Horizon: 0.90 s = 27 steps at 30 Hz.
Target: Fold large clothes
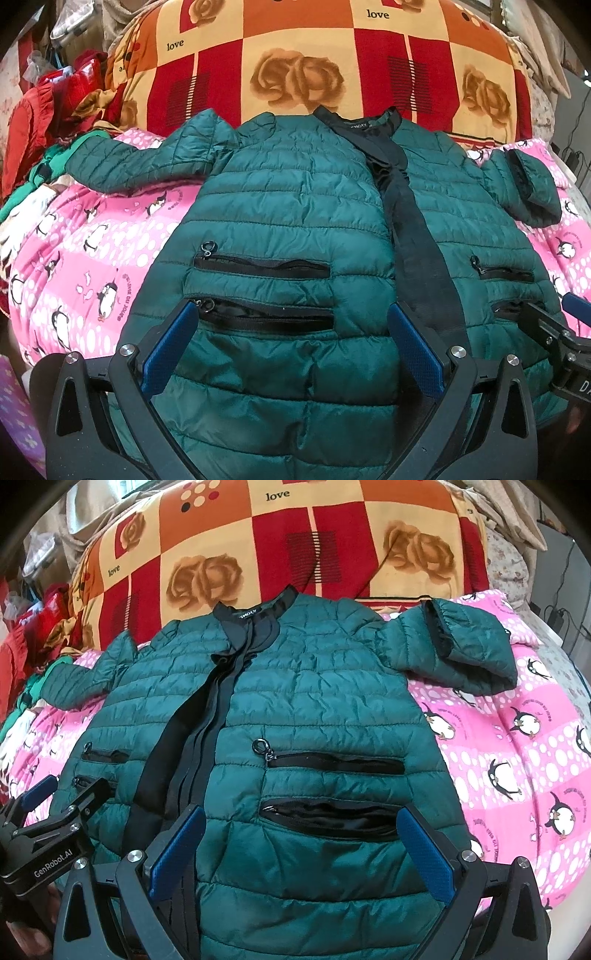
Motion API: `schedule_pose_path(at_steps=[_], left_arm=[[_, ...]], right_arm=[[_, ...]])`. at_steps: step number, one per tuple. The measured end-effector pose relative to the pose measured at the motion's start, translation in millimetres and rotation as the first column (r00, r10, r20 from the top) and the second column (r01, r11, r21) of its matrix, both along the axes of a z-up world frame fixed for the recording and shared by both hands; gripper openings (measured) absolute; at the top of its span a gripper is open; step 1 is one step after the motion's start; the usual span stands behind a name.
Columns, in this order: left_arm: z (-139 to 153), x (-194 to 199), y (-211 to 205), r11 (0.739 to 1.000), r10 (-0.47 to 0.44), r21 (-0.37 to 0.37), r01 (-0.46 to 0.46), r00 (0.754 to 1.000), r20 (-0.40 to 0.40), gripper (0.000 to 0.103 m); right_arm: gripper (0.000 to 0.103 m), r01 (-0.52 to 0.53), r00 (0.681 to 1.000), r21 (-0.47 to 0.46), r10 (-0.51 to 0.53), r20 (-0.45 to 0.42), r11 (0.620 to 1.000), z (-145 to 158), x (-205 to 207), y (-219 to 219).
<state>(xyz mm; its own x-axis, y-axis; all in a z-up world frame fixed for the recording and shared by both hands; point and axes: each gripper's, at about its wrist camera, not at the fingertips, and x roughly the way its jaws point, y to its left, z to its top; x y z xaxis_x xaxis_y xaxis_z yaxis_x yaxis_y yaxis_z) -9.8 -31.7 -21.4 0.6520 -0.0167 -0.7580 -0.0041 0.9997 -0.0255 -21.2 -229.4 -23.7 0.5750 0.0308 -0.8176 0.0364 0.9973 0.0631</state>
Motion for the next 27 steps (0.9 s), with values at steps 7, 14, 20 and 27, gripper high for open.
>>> schedule_pose_path(at_steps=[7,14,20,27], left_arm=[[-2.9,2.5,1.8,1.0,0.008,-0.01,-0.008,1.0,-0.025,0.102],[-4.6,3.1,3.7,1.0,0.012,-0.008,-0.013,1.0,-0.028,0.102],[-4.3,3.5,6.5,1.0,0.022,0.001,-0.022,1.0,-0.021,0.102],[-1.9,6.7,10.8,0.999,0.036,0.022,-0.036,0.999,-0.002,0.102]], right_arm=[[0.103,0.0,1.0,0.001,0.0,-0.004,1.0,-2.0,1.0,1.0],[0.103,-0.001,1.0,0.002,0.001,-0.012,1.0,-4.0,2.7,1.7],[0.103,-0.002,1.0,-0.002,0.002,-0.006,1.0,-3.7,3.4,2.2],[0.103,-0.009,1.0,-0.024,0.009,0.014,1.0,-0.8,13.7,5.8]])
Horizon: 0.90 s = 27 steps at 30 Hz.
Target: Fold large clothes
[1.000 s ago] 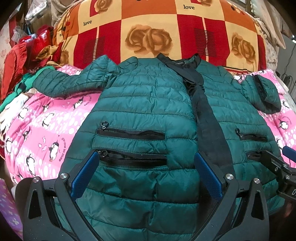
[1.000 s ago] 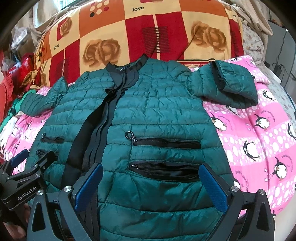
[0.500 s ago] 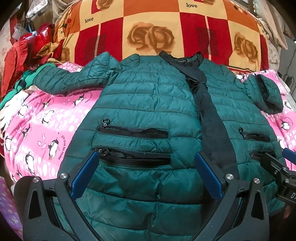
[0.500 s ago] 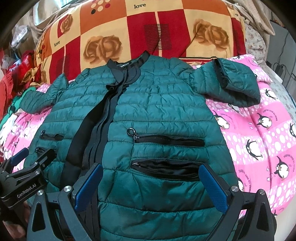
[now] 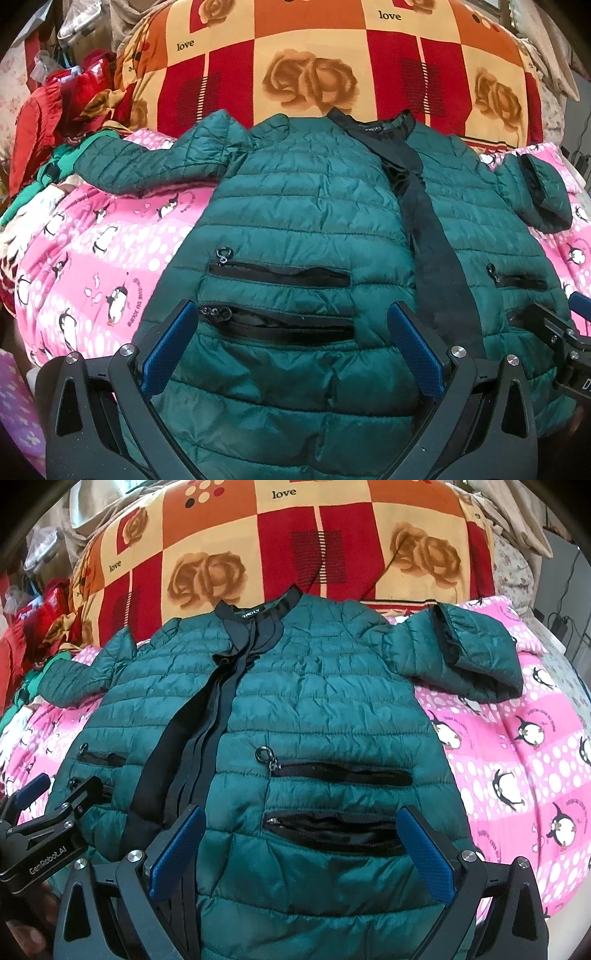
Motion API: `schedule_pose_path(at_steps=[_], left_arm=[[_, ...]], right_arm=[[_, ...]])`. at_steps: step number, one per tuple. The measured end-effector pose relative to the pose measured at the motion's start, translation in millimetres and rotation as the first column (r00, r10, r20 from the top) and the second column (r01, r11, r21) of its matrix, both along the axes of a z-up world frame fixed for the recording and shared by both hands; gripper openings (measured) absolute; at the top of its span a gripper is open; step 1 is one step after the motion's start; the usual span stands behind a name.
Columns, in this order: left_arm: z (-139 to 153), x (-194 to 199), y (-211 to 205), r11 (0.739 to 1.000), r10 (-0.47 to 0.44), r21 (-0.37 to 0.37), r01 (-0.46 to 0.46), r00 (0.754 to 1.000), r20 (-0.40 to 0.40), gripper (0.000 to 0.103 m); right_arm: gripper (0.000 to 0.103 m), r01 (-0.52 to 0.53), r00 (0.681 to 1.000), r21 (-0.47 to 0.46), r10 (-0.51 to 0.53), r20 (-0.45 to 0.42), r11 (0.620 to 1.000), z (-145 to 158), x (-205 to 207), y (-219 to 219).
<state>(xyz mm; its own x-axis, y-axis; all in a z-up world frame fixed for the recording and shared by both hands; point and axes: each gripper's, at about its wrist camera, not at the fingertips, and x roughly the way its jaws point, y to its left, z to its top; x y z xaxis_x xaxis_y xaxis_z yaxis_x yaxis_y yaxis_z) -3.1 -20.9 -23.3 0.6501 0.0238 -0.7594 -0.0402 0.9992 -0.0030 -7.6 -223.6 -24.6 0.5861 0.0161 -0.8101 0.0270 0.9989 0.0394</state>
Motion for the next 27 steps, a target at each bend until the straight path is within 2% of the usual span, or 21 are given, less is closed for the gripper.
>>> schedule_pose_path(at_steps=[10,20,27], left_arm=[[-3.2,21.4,9.9,1.0,0.022,0.019,-0.021,1.0,-0.004,0.102],[-4.9,56.8,27.9,0.998,0.059,0.027,-0.059,0.998,-0.014,0.102],[-0.3,87.4,54.9,0.994,0.107,0.022,-0.106,0.994,-0.02,0.102]], right_arm=[[0.103,-0.028,1.0,0.001,0.028,0.001,1.0,-2.8,27.0,10.9],[0.103,-0.036,0.999,0.018,0.036,0.009,0.999,-3.6,71.7,23.6],[0.103,-0.026,1.0,0.066,0.026,0.001,0.997,-9.9,106.4,31.0]])
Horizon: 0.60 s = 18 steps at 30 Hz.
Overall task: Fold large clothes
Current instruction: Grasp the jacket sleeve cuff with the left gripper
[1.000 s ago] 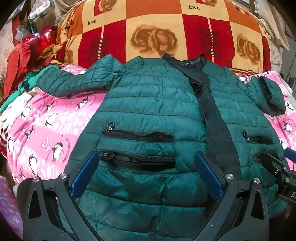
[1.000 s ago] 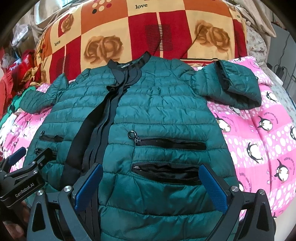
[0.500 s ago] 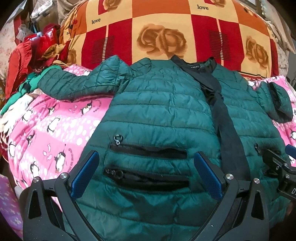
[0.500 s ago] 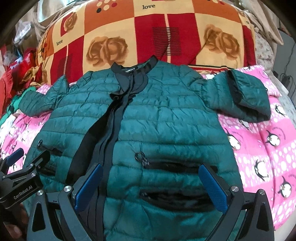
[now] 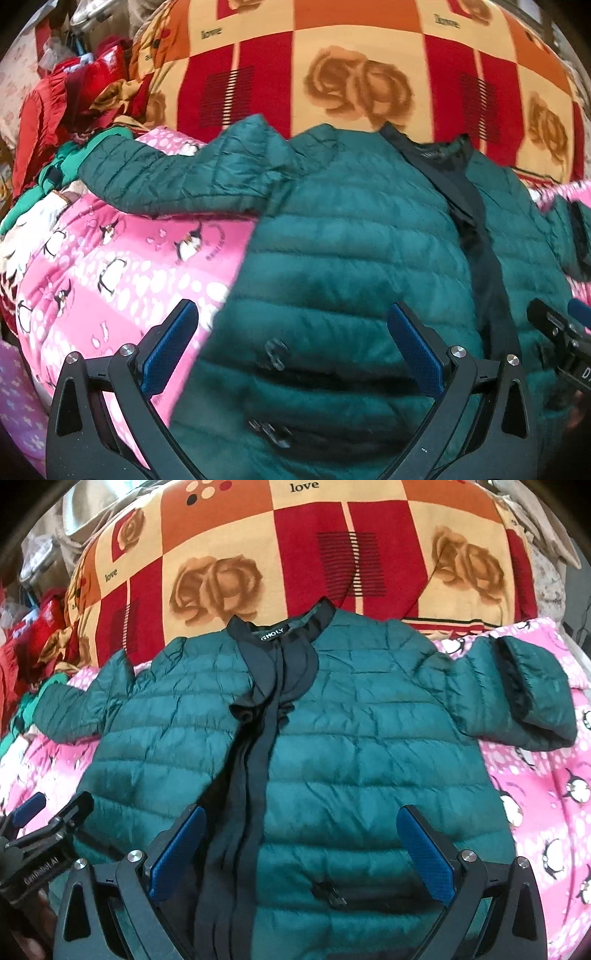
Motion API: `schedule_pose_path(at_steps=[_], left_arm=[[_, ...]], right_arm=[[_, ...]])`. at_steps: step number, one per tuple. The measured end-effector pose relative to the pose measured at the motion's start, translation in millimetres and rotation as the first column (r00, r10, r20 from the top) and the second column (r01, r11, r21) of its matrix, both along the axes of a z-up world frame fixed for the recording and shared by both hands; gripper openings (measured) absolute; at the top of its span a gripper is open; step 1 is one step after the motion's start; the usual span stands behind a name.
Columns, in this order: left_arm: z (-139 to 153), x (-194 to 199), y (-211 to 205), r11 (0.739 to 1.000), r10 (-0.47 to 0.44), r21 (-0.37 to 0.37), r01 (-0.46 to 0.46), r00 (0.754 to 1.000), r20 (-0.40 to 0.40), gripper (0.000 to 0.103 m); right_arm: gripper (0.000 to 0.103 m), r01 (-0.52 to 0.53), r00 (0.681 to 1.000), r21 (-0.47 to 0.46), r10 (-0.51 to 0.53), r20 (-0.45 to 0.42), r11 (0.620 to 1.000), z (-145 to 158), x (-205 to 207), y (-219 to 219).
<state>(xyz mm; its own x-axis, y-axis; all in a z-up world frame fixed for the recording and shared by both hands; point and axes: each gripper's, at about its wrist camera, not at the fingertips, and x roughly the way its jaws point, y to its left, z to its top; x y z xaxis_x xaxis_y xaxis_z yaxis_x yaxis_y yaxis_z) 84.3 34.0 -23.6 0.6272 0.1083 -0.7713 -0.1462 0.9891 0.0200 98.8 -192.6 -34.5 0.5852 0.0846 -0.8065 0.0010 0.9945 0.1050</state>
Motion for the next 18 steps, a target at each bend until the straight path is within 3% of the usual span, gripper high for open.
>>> schedule_pose_path(at_steps=[8,18], left_arm=[[-1.3,35.9,59.3,0.994,0.104,0.022,-0.103,0.994,-0.021,0.102],[-8.5,73.0,147.3,0.968,0.25,0.016,-0.25,0.967,-0.044,0.102]], right_arm=[[0.103,-0.034,0.999,-0.016,0.034,-0.009,0.999,-10.6,29.4,19.9],[0.103,-0.068,0.998,-0.046,0.068,-0.009,0.997,-16.1,51.6,40.7]])
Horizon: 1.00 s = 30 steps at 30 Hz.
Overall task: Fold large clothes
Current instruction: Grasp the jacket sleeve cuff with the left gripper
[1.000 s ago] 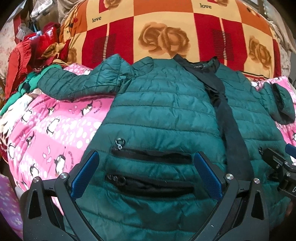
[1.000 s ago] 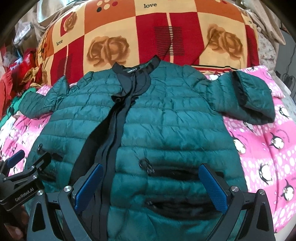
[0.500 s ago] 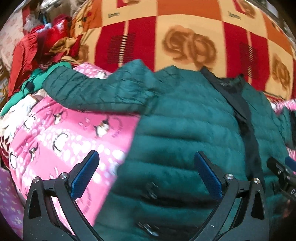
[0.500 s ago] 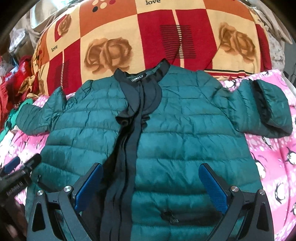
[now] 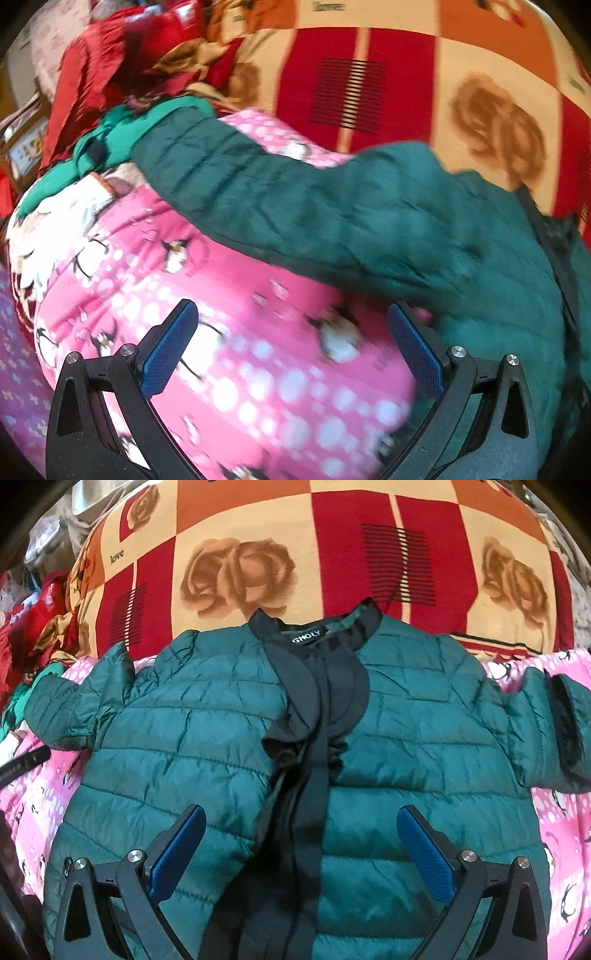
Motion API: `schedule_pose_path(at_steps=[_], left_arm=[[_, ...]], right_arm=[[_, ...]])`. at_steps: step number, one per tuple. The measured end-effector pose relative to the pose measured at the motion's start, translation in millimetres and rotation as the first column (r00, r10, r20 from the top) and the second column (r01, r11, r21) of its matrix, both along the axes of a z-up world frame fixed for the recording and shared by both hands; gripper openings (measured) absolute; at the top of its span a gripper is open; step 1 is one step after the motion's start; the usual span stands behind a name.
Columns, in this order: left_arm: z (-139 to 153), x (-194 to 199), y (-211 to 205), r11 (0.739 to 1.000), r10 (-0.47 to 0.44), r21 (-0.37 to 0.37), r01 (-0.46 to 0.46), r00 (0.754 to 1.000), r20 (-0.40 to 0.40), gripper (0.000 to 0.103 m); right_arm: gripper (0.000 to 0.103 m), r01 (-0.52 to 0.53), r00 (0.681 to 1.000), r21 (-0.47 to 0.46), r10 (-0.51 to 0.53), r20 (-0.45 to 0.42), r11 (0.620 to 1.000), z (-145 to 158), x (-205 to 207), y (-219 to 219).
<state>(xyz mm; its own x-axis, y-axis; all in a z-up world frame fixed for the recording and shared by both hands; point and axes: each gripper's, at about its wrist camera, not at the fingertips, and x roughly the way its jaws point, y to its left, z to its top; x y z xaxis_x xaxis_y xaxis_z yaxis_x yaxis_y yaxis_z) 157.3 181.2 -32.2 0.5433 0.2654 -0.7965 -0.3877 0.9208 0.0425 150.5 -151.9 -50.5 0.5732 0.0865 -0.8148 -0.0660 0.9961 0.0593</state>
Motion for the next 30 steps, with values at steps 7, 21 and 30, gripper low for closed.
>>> schedule_pose_path(at_steps=[7,21,30], left_arm=[[2.2,27.5,68.1,0.994,0.107,0.014,-0.107,0.994,0.01,0.102],[-11.9,76.5,165.2,0.96,0.277,0.049,-0.277,0.961,0.014,0.102],[-26.6,95.1,183.9,0.957,0.286,0.04,-0.287,0.958,0.014,0.102]], right_arm=[[0.103,-0.018,1.0,0.003,0.018,-0.014,1.0,-5.4,7.1,8.1],[0.103,-0.031,0.999,0.022,0.032,-0.03,0.999,-12.2,8.7,12.4],[0.103,-0.032,0.999,0.022,0.033,-0.038,0.999,-18.3,13.1,13.0]])
